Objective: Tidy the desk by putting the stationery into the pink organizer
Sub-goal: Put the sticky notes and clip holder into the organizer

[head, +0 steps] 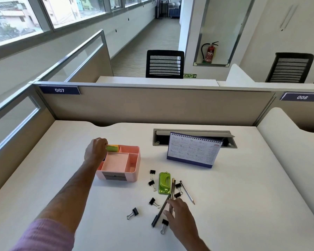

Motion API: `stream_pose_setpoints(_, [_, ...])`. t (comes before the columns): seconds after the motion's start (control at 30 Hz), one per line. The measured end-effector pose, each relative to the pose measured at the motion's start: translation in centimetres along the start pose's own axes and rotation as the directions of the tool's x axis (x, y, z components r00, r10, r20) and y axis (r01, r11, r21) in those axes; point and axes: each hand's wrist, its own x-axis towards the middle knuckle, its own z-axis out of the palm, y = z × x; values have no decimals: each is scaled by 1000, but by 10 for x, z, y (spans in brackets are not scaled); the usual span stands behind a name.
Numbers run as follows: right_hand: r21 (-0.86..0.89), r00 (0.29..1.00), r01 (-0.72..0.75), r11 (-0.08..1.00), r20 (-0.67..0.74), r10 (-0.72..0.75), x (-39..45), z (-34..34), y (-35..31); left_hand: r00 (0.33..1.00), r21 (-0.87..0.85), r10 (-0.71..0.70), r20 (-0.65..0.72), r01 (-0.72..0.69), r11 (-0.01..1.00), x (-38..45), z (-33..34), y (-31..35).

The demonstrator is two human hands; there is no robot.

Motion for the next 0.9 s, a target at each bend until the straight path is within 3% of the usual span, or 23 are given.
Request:
stream_pose_setpoints(0.33, [-33,999,-10,999,49,11,8,10,7,999,112,-31,-11,32,993,-11,20,-5])
stream_pose_setpoints(0.63, [3,963,-250,968,-106,249,85,12,-19,958,-250,-86,-275,15,968,-68,21,40])
stream_pose_setpoints(0.77, [-101,944,-329,939,-75,323,104,18,-26,958,-290,-58,-282,-27,957,-107,26,67])
stream_pose_setpoints(0.9, [-80,923,-383,920,-66,379,108,22,-26,963,-314,-63,-261,-23,949,-125,33,81])
